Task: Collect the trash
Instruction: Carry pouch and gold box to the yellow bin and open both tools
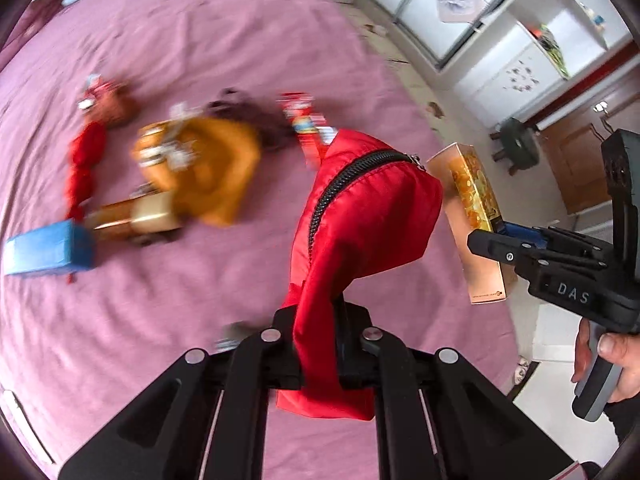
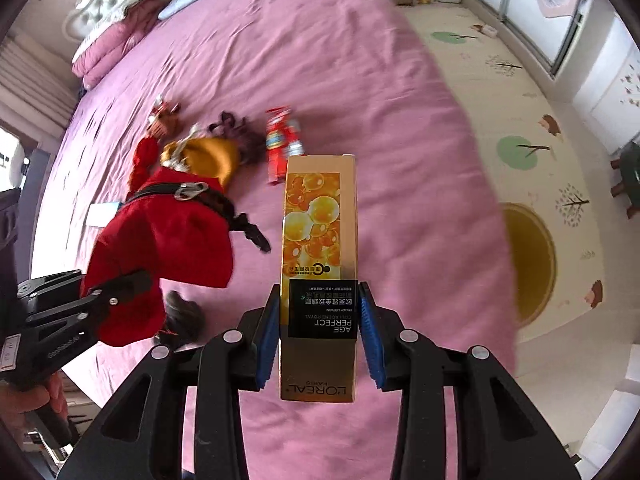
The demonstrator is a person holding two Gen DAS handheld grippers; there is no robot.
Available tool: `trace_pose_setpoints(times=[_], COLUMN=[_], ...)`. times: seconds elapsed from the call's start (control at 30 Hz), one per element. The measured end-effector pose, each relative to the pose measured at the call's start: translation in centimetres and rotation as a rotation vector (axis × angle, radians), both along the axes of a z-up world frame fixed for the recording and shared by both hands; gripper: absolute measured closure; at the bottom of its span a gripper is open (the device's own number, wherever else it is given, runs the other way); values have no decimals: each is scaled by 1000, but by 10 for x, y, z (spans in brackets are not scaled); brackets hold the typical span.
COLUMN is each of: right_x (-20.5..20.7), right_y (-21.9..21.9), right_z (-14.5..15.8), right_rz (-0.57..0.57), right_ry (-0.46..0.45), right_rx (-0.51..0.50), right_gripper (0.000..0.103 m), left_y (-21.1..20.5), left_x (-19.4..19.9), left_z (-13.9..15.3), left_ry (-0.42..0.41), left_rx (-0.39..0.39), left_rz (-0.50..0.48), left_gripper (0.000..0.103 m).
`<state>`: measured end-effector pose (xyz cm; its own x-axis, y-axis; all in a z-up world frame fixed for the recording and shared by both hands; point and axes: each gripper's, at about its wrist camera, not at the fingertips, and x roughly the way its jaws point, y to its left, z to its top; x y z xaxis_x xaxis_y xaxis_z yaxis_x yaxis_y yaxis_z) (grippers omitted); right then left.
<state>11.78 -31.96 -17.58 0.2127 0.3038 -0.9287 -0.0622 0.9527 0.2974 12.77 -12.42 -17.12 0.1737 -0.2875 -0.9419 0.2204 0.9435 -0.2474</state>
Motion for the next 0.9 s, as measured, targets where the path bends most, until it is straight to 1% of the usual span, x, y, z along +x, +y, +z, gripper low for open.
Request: trace_pose_setpoints(times=[0.13,0.2,0.23,0.33,0.47,0.67,0.83,0.9], right_x=[-7,-12,-13,-19,-25,-28,-26,-24], right_y=[-52,-85,-94,-139,-185,-241,-275,-288], right_z=[5,6,6,4,-4,-22,-34,-36], right_rz=[-42,-68,-78,-118,-163,-216,-254,-270], right_ry=[-8,-7,-8,0,17,40,50,37], right_rx=[-13,-20,-26,-40,-51,-55,-61,-62], right_gripper=[67,67,67,67,67,67,67,66], left_y=[-63,-91,-104,-149,-204,-270,-310,-327], left_x=[1,7,7,8,11,15,23,30], left_z=[2,-4,-5,-8,-18,-39,-55,-59], left_ry=[-4,0,2,9,23,66,96,97], left_rx=[-18,-34,-39,-53,-59,-58,-64,-66], left_rz=[-57,-76,-88,-130,-189,-245,-284,-299], left_gripper=[94,94,94,94,94,94,94,91])
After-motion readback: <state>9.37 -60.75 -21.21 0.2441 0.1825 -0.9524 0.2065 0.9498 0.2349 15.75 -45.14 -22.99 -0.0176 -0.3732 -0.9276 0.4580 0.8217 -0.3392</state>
